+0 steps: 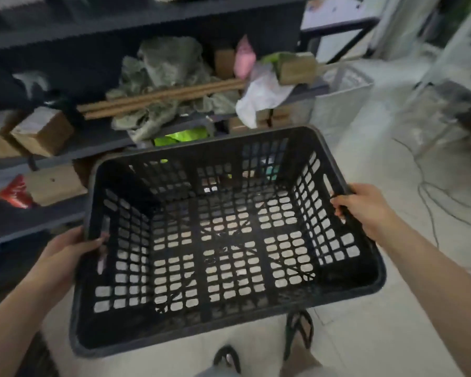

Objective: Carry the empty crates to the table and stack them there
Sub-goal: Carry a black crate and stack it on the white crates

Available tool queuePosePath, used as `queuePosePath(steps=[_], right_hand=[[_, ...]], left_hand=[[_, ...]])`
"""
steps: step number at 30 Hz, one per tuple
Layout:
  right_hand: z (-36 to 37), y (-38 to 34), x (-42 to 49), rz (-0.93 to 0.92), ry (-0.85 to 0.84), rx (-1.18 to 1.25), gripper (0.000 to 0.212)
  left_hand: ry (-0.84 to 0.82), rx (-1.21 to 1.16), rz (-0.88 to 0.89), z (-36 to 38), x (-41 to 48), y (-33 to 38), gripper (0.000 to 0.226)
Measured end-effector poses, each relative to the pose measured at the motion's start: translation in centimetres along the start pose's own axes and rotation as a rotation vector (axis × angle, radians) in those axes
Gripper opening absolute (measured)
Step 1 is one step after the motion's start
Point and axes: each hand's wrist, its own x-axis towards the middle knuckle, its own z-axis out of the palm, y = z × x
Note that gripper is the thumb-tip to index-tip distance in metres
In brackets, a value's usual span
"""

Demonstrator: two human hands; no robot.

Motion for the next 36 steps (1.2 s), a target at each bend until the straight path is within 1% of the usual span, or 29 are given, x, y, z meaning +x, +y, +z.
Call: queuePosePath(steps=[4,7,10,13,16,20,24,31,34,36], right_hand=[[-10.3,5.1,-1.8,0.055,0.183,0.108,0.008],[-18.1,9.2,-2.0,0.092,0.286,0.195,0.009],[-23.8,11.8,-1.0,0.129,0.342,0.238,0.011],[-31.3,13.8,0.7,0.123,0.397,0.298,0.012],[-36.8,15.1,2.6,0.116,0.445,0.298,0.014],[-41.7,16.0,6.0,0.130,0.489,0.346,0.016],[-44.8,15.8,11.7,0.133,0.501,0.327,0.016],[-48.8,13.6,26.2,0.168,0.512,0.315,0.014],[-50.5,11.6,32.9,0.183,0.472,0.336,0.009],[-51.7,10.1,37.0,0.183,0.477,0.323,0.009]], left_hand=[[-0.166,0.069,0.040,10.4,0.3,2.3,0.026],[-0.269,0.082,0.061,20.3,0.0,3.7,0.024],[-0.334,0.120,0.090,28.1,-0.4,5.8,0.021],[-0.355,0.143,0.100,37.7,-1.1,7.6,0.019],[-0.389,0.150,0.101,45.4,-1.9,9.3,0.019],[-0.411,0.124,0.121,53.0,-1.5,11.4,0.020],[-0.415,0.147,0.134,58.8,1.7,13.5,0.019],[-0.405,0.183,0.150,68.2,9.9,17.5,0.016],[-0.386,0.120,0.144,72.4,12.9,20.0,0.017],[-0.378,0.105,0.143,75.2,14.8,21.8,0.017]])
